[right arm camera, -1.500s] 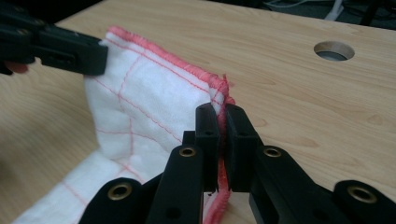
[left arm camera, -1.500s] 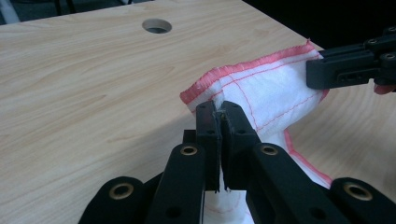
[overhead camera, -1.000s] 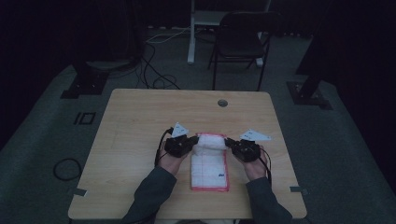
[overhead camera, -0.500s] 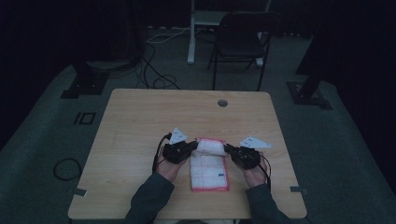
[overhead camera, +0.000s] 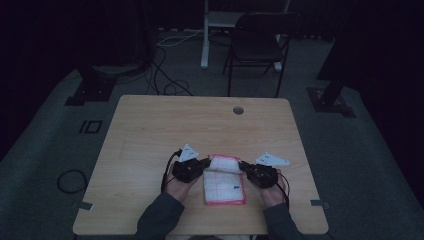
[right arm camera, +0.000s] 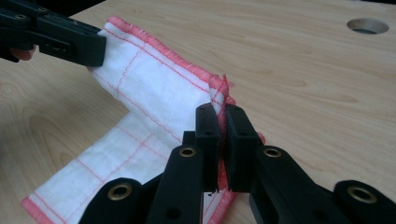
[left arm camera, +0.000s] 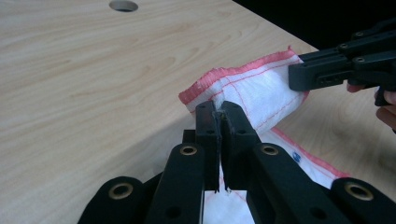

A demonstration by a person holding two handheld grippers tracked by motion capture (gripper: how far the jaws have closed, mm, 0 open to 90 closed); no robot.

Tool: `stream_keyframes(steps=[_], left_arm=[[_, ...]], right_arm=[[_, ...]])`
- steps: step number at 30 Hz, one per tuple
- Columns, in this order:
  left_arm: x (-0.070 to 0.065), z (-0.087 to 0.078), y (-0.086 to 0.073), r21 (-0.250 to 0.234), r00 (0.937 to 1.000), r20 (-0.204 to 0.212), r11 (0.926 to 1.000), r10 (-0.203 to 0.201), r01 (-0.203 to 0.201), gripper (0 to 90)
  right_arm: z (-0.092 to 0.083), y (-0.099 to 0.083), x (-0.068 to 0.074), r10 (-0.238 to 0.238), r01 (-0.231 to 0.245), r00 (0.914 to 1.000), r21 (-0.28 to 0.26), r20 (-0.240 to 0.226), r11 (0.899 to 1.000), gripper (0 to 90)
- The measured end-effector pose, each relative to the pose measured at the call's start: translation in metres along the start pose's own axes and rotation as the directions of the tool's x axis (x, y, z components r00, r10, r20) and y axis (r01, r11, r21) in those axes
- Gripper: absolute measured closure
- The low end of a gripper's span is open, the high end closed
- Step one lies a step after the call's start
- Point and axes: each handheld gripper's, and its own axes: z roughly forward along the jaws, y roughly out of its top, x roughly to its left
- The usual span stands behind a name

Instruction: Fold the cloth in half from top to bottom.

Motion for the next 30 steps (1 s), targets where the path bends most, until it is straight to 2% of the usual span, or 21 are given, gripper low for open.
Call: stream_keyframes(steps=[30], left_arm=[[-0.014,-0.007,-0.035,0.025,0.9983,0.038,0.9988,-0.044,0.043,87.2]], right_arm=[[-0.009,-0.020,0.012,-0.004,0.005,0.9998,0.034,-0.020,0.999,86.2]])
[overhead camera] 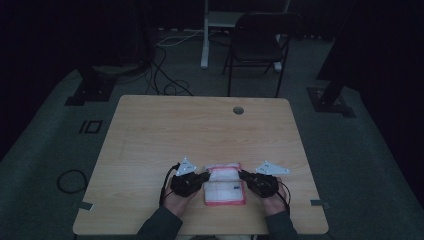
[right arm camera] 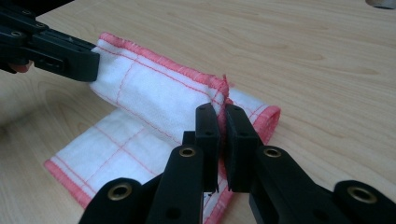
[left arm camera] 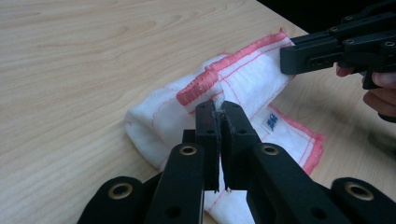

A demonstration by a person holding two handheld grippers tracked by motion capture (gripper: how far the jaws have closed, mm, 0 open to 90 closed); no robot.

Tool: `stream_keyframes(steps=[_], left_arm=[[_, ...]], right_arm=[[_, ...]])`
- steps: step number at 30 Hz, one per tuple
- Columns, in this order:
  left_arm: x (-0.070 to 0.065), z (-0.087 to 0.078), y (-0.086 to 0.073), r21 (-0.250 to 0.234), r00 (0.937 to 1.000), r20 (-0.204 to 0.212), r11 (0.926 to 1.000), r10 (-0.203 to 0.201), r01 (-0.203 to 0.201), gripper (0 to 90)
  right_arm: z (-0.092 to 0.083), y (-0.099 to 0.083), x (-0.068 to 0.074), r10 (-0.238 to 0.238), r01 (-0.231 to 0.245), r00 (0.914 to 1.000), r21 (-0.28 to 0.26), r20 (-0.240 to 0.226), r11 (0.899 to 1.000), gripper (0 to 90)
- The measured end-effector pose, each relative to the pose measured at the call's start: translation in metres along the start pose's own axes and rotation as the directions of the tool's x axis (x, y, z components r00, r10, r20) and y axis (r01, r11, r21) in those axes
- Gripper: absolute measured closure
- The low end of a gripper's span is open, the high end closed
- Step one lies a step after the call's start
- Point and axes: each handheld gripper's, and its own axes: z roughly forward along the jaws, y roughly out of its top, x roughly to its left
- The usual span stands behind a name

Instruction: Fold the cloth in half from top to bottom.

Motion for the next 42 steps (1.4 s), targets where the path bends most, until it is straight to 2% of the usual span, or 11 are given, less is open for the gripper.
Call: stream_keyframes(steps=[7,12,15,18,22,27,30,32,38,42], left_arm=[[-0.001,-0.006,-0.002,-0.013,1.0000,-0.002,0.9999,-0.009,0.009,87.2],[-0.006,-0.013,-0.002,-0.024,0.9999,-0.004,0.9997,0.009,-0.009,87.1],[-0.009,-0.012,-0.012,0.007,0.9999,0.002,0.9999,0.013,-0.013,87.0],[-0.009,-0.010,-0.024,0.038,1.0000,0.006,0.9993,0.001,-0.001,86.6],[-0.008,-0.009,-0.030,0.048,0.9999,0.007,0.9988,-0.009,0.009,86.4],[-0.010,-0.010,-0.034,0.061,1.0000,0.009,0.9982,0.002,-0.002,86.1],[-0.010,-0.010,-0.036,0.066,1.0000,0.007,0.9978,0.004,-0.004,85.6],[-0.011,-0.011,-0.037,0.070,0.9999,0.007,0.9975,0.008,-0.009,84.1],[-0.015,-0.011,-0.046,0.090,0.9998,0.013,0.9958,0.016,-0.017,83.4],[-0.016,-0.013,-0.052,0.102,0.9994,-0.006,0.9942,0.035,-0.034,82.5]], right_arm=[[-0.002,-0.002,0.006,-0.014,0.014,0.9999,0.003,-0.008,1.000,86.2],[-0.007,0.000,0.009,-0.023,0.023,0.9997,-0.018,-0.010,1.000,86.2],[-0.005,-0.005,0.011,-0.030,0.030,0.9993,0.010,-0.023,0.999,86.1],[-0.002,-0.013,0.013,-0.038,0.040,0.9988,0.048,-0.032,0.998,85.8],[-0.002,-0.016,0.014,-0.037,0.039,0.9988,0.057,-0.033,0.998,85.5],[-0.003,-0.018,0.012,-0.033,0.035,0.9988,0.061,-0.037,0.998,84.4],[-0.003,-0.020,0.011,-0.014,0.016,0.9993,0.059,-0.036,0.998,75.8],[-0.007,-0.020,0.005,0.025,-0.024,0.9989,0.026,-0.040,0.999,67.4],[-0.012,-0.018,-0.001,0.053,-0.053,0.9980,-0.008,-0.033,0.999,61.7],[-0.014,-0.017,-0.003,0.062,-0.063,0.9976,-0.029,-0.030,0.998,60.5]])
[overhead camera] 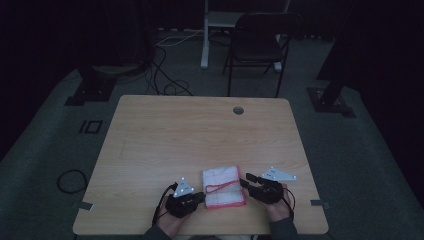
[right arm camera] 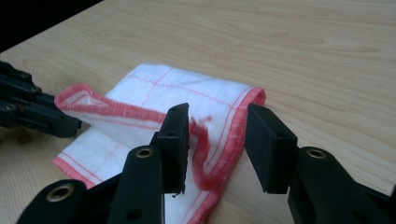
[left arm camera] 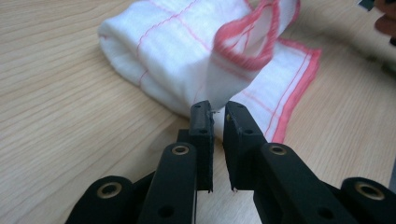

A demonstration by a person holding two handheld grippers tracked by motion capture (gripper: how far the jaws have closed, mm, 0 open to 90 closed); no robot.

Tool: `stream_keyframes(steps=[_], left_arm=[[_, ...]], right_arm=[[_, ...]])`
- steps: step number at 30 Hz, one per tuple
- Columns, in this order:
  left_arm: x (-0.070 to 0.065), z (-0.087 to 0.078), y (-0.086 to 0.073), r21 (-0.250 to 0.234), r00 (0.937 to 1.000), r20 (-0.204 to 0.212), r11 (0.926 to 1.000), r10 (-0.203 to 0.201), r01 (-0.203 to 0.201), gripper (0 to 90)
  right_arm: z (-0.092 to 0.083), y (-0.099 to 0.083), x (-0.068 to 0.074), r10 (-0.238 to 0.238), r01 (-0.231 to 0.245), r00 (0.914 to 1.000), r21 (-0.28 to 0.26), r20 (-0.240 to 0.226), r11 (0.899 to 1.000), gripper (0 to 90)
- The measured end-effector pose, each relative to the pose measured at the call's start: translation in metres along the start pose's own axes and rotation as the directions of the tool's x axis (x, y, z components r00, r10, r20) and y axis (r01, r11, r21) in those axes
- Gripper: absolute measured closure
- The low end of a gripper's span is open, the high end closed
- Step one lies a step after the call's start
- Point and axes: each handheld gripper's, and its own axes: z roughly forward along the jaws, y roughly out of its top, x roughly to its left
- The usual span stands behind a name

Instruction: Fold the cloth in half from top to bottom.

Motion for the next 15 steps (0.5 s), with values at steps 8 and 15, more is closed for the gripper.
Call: stream_keyframes(steps=[8,15], left_arm=[[0.0081,-0.0043,0.0030,-0.023,0.9991,-0.041,0.9997,-0.010,0.009,82.6],[0.0093,-0.0054,0.0063,-0.037,0.9989,-0.046,0.9993,-0.010,0.009,81.9]], right_arm=[[-0.0037,0.0015,-0.0037,0.013,-0.013,0.9998,-0.030,0.012,0.999,60.5],[0.0009,0.0001,-0.0044,0.004,-0.004,0.9999,-0.005,0.010,1.000,60.5]])
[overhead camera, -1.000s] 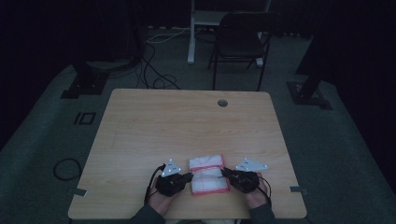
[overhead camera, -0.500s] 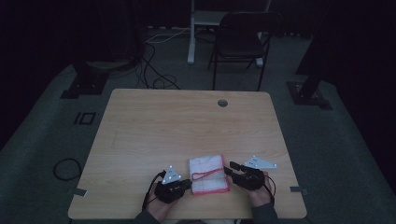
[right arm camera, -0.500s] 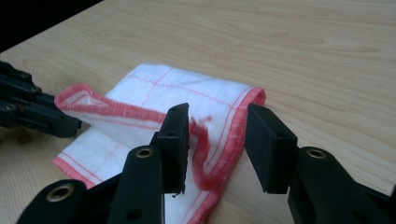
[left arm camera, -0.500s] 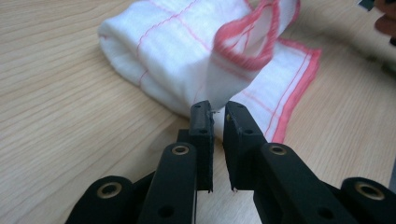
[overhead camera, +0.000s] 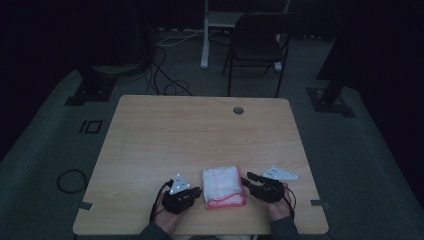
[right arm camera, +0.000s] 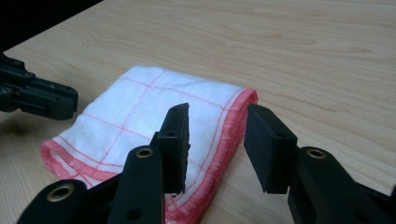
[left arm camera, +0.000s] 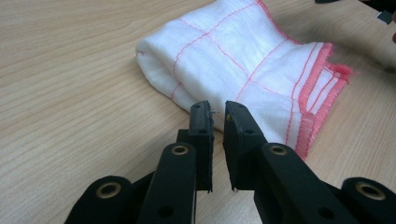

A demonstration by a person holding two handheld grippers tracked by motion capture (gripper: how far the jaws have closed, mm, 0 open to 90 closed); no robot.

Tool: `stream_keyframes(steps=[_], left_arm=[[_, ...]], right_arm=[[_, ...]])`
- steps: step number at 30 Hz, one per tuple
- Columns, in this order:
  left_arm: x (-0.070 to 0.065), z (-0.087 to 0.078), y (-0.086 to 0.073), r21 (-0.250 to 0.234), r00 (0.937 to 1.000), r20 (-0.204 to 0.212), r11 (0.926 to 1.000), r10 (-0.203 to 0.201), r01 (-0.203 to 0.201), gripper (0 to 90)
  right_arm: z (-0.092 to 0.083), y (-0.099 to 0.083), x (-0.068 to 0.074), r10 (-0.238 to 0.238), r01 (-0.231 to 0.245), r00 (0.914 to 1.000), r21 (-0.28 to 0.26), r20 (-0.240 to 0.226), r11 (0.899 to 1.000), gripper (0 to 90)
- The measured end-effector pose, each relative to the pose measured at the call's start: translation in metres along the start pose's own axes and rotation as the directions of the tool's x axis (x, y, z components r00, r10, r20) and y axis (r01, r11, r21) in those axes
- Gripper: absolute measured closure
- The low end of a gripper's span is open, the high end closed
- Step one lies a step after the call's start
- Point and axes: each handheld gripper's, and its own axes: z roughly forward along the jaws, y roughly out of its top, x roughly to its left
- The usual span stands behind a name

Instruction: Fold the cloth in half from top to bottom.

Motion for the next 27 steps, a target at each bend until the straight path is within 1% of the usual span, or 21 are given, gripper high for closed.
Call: stream_keyframes(steps=[3,5,8,11,14,16,18,21,24,27], left_arm=[[0.000,0.000,0.001,-0.004,0.9999,-0.008,0.9999,0.012,-0.012,81.3],[0.003,0.000,0.002,-0.004,0.9998,-0.015,0.9999,0.014,-0.014,81.2],[0.009,-0.001,0.001,-0.011,0.9991,-0.040,0.9998,0.014,-0.014,80.5],[0.016,-0.002,0.000,-0.012,0.9969,-0.077,0.9997,0.019,-0.020,78.2],[0.023,-0.002,-0.001,-0.008,0.9948,-0.101,0.9999,0.010,-0.011,77.1],[0.027,-0.002,-0.002,-0.006,0.9932,-0.116,1.0000,0.006,-0.007,76.5],[0.030,-0.002,-0.002,-0.009,0.9919,-0.127,1.0000,0.002,-0.003,76.0],[0.034,-0.003,-0.002,-0.006,0.9898,-0.142,1.0000,-0.004,0.003,75.9],[0.036,-0.003,-0.003,-0.010,0.9888,-0.149,0.9999,-0.014,0.013,75.8],[0.038,-0.004,-0.002,-0.010,0.9881,-0.154,0.9999,-0.013,0.011,75.8]], right_arm=[[0.002,-0.001,-0.001,0.000,0.000,1.0000,0.011,0.005,1.000,60.7],[0.004,-0.003,-0.004,-0.010,0.010,0.9996,0.022,0.024,1.000,60.8],[0.007,-0.006,-0.010,-0.005,0.003,0.9985,0.040,0.055,0.999,60.8],[0.009,-0.007,-0.014,-0.030,0.024,0.9942,0.058,0.103,0.998,60.7],[0.009,-0.008,-0.020,-0.013,0.006,0.9927,0.060,0.120,0.998,60.6],[0.008,-0.009,-0.023,-0.011,0.003,0.9911,0.060,0.133,0.998,60.4],[0.008,-0.009,-0.025,-0.021,0.012,0.9882,0.066,0.151,0.998,60.3],[0.008,-0.010,-0.027,-0.019,0.008,0.9870,0.071,0.160,0.997,60.4],[0.008,-0.010,-0.027,-0.015,0.004,0.9879,0.069,0.155,0.998,60.3],[0.009,-0.010,-0.027,-0.016,0.005,0.9881,0.072,0.153,0.997,60.3]])
